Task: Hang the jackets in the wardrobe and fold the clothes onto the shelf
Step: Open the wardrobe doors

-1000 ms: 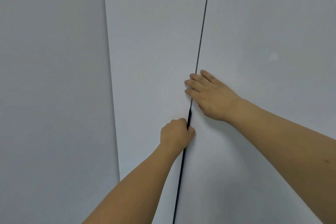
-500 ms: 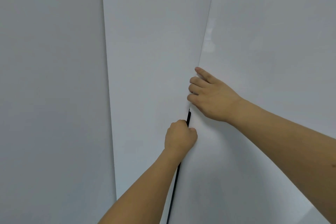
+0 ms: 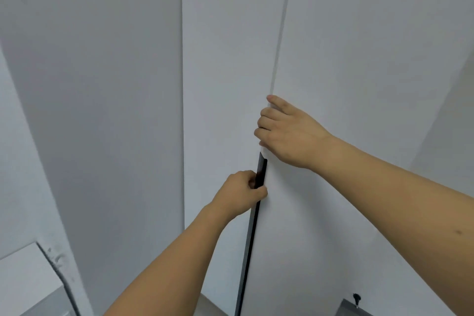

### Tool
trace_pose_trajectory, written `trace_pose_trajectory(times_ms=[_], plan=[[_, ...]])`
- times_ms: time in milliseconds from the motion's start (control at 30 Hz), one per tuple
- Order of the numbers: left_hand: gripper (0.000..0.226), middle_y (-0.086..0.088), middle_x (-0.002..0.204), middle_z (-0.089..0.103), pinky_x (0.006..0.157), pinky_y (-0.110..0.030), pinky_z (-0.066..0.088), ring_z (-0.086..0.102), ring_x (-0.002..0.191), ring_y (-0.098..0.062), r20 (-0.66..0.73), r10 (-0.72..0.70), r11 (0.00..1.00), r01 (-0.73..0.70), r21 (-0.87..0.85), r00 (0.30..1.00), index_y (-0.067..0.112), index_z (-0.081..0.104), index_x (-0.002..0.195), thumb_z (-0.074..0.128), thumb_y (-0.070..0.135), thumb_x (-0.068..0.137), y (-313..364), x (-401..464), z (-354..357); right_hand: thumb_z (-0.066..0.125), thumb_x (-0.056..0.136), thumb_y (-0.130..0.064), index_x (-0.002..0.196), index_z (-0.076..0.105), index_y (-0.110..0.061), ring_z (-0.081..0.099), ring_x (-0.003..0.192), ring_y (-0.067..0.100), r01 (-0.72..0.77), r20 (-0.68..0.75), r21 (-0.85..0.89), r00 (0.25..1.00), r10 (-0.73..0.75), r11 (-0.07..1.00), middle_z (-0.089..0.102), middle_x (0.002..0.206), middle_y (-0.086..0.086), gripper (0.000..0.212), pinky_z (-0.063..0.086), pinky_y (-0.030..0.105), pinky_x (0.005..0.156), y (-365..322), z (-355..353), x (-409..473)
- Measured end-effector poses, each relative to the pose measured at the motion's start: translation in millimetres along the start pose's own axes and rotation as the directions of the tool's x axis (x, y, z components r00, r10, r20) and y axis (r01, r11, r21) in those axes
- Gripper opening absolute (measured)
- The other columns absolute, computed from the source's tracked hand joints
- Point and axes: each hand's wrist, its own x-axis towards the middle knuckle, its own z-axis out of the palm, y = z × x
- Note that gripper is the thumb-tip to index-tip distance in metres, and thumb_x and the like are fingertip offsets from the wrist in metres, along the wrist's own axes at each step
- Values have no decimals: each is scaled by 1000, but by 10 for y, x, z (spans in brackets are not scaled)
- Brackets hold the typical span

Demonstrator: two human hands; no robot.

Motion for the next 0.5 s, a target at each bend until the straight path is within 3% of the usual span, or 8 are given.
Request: trace_pose_trajectory(times_ms=[167,267,367,500], plan=[[46,7,63,48,46,-17,35,40,50,-6,-16,27,998,-26,59,1000,8,57,80,74,51,77,280,-830,269,26,103,-24,99,67,-19,47,123,24,-45,-72,25,996,46,999,57,104,-2,41,3,45,123,-153,-507,-805],[49,0,67,62,54,-28,49,61,56,-10,7,70,984,-71,163,997,9,60,83,72,56,78,518,-1247,568,30,102,-22,101,67,-15,41,135,28,-65,-134,42,989,70,997,60,119,6,38,4,47,123,-186,-709,-1393],[45,-2,64,59,55,-32,52,58,58,-16,-4,143,929,-133,347,990,13,57,74,66,56,82,824,-1530,900,40,100,-23,106,66,-13,33,141,34,-54,-80,57,995,59,997,56,130,13,29,8,52,122,-152,-927,-1890],[43,-1,62,56,53,-28,50,57,57,-14,-1,142,913,-131,386,990,17,54,70,64,56,83,1109,-1749,1256,51,97,-23,107,66,-15,33,141,35,-74,-19,44,997,75,996,56,129,14,19,14,55,119,-105,-1134,-2338]])
